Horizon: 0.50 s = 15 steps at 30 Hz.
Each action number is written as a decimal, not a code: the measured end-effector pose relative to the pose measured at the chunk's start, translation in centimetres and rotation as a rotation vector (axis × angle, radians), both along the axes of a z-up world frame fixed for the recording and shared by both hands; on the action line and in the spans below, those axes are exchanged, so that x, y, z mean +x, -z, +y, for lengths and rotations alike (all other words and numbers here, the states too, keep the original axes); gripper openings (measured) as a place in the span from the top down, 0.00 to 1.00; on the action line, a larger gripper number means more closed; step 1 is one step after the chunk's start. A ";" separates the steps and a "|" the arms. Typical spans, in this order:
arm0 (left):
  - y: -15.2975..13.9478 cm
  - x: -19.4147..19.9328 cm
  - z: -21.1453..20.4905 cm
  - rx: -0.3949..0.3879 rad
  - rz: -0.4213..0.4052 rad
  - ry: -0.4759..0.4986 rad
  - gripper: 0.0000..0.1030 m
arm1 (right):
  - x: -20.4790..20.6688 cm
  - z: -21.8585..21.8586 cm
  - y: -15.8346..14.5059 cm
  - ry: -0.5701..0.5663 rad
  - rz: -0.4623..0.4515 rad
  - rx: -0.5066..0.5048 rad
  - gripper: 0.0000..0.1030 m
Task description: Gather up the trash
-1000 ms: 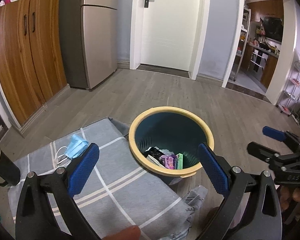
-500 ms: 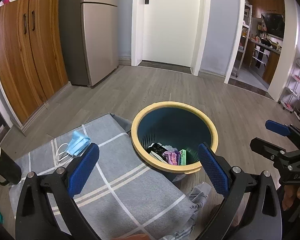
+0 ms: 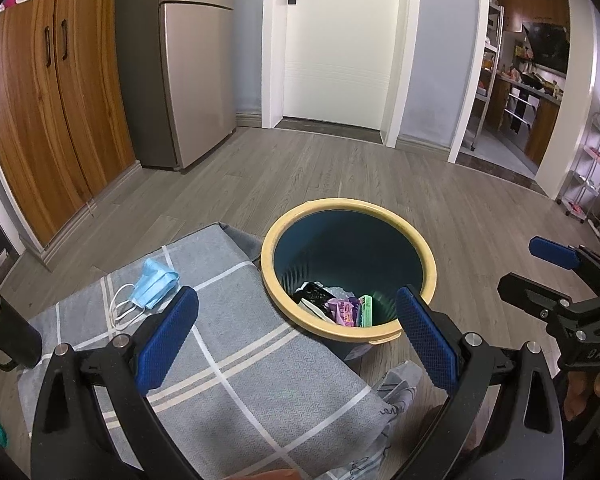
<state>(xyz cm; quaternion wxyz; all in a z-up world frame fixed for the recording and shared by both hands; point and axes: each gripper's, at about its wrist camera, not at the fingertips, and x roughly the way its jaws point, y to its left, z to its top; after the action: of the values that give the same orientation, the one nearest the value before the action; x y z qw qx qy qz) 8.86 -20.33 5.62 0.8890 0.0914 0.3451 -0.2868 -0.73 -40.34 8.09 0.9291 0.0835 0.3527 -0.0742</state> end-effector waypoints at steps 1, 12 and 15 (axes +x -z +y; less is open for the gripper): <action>0.0 0.0 0.0 0.001 0.000 0.000 0.06 | -0.1 0.0 0.0 0.001 0.001 0.000 0.05; 0.3 0.0 -0.2 0.012 0.008 0.006 0.06 | 0.0 0.4 0.1 0.000 0.004 0.000 0.05; 0.4 0.0 -0.3 0.016 0.011 0.008 0.06 | 0.0 0.4 0.2 0.000 0.004 0.000 0.05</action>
<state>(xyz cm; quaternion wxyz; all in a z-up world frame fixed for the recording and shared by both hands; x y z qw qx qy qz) 8.86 -20.66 5.19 0.8850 0.0984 0.3521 -0.2882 -0.73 -39.94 7.94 0.9284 0.0833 0.3545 -0.0741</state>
